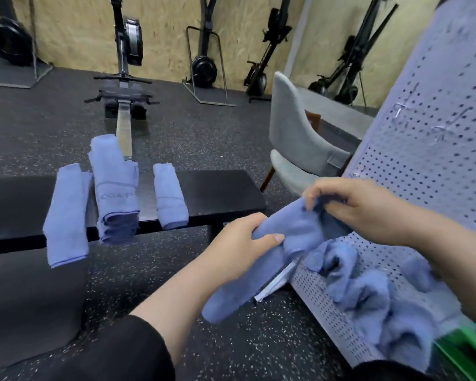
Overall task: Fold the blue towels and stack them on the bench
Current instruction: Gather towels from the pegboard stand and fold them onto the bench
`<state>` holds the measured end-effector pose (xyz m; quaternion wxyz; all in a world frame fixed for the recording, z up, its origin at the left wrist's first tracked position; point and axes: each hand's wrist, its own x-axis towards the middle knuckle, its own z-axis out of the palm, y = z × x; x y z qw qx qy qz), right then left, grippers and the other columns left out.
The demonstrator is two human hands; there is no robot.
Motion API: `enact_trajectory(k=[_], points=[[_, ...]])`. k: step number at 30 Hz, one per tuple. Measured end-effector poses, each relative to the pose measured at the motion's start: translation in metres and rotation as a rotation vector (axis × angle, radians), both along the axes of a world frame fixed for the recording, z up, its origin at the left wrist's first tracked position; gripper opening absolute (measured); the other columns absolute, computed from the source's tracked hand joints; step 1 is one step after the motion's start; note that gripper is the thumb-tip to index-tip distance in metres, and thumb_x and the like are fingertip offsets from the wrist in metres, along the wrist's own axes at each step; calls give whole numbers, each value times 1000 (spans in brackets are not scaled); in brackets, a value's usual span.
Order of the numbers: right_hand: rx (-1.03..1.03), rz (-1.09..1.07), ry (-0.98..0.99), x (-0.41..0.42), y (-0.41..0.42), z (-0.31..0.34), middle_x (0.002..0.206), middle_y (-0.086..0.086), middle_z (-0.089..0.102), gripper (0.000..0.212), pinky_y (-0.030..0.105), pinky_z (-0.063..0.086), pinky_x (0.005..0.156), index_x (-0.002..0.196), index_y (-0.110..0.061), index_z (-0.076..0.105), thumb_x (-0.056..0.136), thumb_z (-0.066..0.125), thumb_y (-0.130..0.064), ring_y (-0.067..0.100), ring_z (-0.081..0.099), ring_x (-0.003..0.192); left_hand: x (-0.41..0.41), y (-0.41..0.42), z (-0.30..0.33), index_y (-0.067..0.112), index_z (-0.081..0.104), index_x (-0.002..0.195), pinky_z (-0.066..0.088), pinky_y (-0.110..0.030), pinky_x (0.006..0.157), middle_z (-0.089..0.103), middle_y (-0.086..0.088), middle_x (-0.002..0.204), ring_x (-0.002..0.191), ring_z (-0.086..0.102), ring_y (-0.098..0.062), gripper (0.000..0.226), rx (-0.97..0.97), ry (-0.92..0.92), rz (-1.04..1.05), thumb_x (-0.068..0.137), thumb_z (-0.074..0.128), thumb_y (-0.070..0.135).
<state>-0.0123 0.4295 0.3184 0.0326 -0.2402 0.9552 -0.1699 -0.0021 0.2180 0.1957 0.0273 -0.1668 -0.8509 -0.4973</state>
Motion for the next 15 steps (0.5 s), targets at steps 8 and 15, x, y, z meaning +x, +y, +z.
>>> enact_trajectory(k=[8, 15], points=[[-108, -286, -18, 48, 68, -55, 85, -9, 63, 34, 31, 45, 70, 94, -36, 47, 82, 76, -48, 6, 56, 74, -5, 65, 19, 22, 59, 84, 43, -28, 67, 62, 4, 76, 73, 55, -11, 21, -300, 122, -66, 90, 66, 41], [-210, -495, 94, 38, 85, -77, 87, -5, 53, 28, 43, 50, 77, 72, -26, 45, 86, 68, -35, 23, 56, 84, -23, 112, 46, 33, 52, 82, 51, -36, 68, 58, 7, 78, 76, 56, -17, 17, -662, 306, -47, 85, 61, 47]])
